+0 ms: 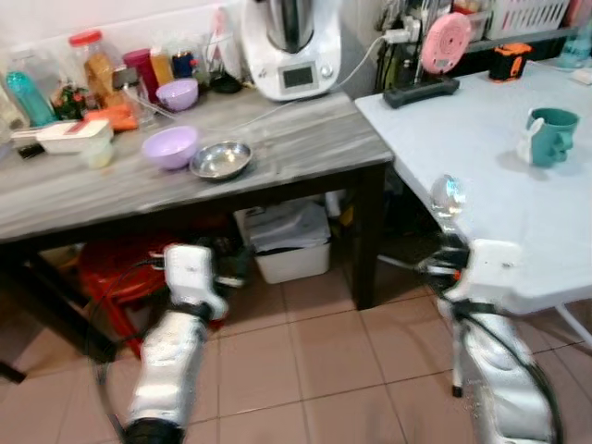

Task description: Setting the table

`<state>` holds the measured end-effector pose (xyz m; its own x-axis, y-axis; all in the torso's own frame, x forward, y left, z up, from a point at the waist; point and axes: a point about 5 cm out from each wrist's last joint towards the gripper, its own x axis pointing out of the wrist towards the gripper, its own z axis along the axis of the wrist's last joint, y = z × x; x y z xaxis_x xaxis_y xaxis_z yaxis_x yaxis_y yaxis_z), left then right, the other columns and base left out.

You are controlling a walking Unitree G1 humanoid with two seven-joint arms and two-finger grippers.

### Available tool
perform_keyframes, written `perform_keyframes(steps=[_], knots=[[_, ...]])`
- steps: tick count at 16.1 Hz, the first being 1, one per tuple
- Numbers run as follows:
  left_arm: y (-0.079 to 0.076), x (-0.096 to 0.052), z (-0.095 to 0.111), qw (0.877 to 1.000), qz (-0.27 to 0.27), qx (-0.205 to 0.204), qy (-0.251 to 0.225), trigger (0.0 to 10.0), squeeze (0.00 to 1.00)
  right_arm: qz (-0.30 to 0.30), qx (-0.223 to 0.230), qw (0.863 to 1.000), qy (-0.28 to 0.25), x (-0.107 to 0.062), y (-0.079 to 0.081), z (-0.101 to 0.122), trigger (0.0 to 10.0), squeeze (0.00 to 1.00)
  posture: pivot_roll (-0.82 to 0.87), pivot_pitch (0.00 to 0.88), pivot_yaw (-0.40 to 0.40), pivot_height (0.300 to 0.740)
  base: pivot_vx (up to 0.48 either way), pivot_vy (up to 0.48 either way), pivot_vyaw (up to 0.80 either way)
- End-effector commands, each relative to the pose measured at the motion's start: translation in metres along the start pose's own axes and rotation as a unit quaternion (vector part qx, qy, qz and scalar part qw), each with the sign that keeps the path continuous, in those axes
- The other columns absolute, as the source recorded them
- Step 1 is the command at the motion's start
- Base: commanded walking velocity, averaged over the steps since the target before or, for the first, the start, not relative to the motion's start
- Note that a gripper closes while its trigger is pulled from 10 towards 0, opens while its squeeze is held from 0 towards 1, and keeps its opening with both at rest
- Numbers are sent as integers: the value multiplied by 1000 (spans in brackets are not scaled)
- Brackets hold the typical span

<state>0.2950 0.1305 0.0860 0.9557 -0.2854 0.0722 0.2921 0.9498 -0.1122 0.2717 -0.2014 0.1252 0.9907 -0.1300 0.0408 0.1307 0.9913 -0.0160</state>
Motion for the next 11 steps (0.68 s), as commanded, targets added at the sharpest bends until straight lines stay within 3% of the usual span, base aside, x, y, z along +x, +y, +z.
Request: perform_keyframes(steps=[1,4,11], knots=[[19,-5,4,999,30,15,0,10000,0,28,12,999,-18,3,18,9,10000,0,-101,0,117,740,319,0,800],[17,-4,3,1000,26,14,1,10000,0,25,14,999,-19,2,19,8,10000,0,-103,0,121,740,324,0,685],[14,-4,3,1000,19,13,2,10000,0,23,16,999,-18,2,20,7,10000,0,-99,0,119,740,322,0,0]])
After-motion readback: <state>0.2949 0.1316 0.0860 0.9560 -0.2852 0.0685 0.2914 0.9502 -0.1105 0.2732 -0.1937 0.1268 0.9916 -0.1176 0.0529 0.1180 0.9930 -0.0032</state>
